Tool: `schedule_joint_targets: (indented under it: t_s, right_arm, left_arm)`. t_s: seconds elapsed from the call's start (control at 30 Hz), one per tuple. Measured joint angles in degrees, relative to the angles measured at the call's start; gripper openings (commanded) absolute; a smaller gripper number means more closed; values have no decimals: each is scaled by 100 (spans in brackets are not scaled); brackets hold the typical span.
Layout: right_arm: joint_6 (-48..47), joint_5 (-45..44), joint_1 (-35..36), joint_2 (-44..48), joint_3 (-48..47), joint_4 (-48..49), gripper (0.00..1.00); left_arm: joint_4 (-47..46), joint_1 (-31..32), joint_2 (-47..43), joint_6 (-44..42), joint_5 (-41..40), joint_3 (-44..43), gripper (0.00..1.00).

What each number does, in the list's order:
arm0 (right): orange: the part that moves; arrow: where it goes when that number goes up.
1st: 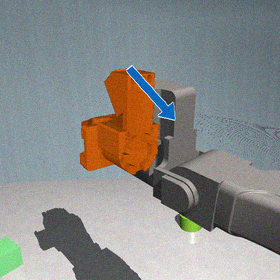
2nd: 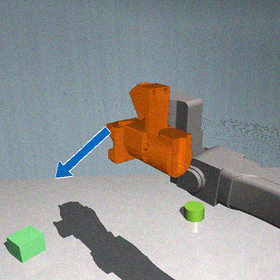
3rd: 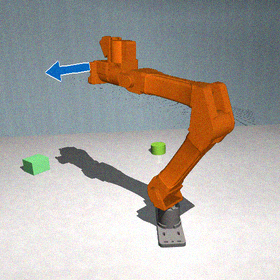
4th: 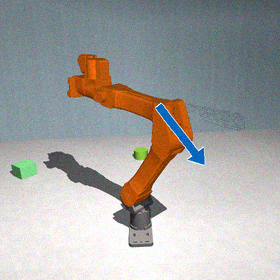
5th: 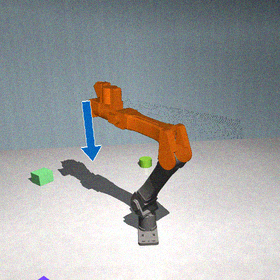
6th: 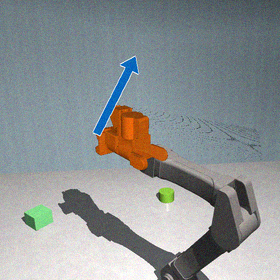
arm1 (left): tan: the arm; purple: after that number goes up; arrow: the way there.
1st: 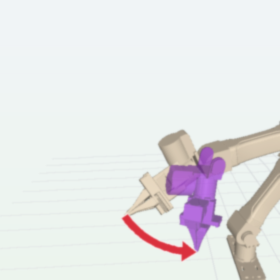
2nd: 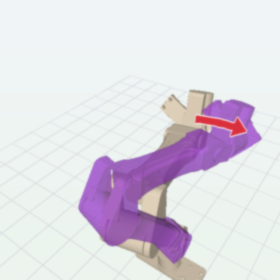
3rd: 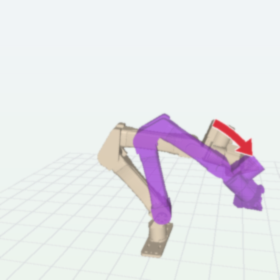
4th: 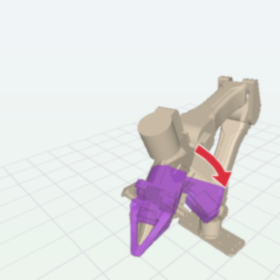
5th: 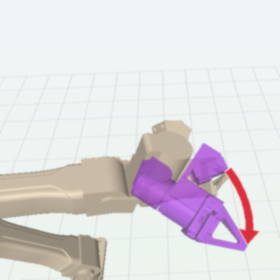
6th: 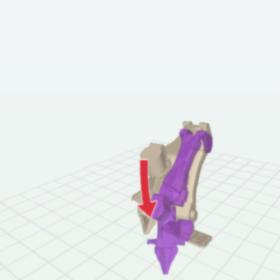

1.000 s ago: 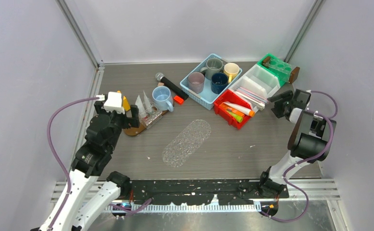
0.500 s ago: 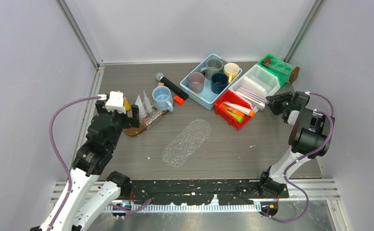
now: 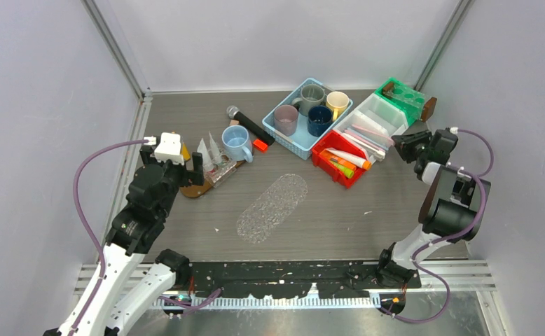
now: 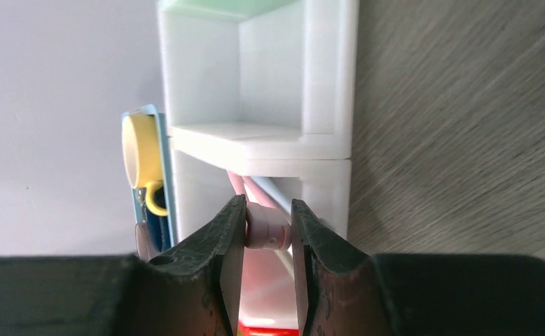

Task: Prepare toiletry sets of a toothbrush and toothpaste on the tray
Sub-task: Pick up the toothbrush from the storage box.

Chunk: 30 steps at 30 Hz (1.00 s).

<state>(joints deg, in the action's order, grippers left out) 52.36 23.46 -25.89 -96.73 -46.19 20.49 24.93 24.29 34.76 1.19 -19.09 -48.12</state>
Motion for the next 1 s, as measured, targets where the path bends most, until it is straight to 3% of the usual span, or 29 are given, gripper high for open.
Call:
schedule_joint_targets:
  t_s: [0.6, 1.0]
  right_arm:
    - [-1366, -520, 179, 2601, -590, -2328, 6]
    - [-2074, -791, 2124, 3637, -1292, -3810, 4]
  left_arm:
    - [-133, 0, -15, -177, 452, 59, 95]
    - [55, 0, 761, -472, 1720, -363, 88]
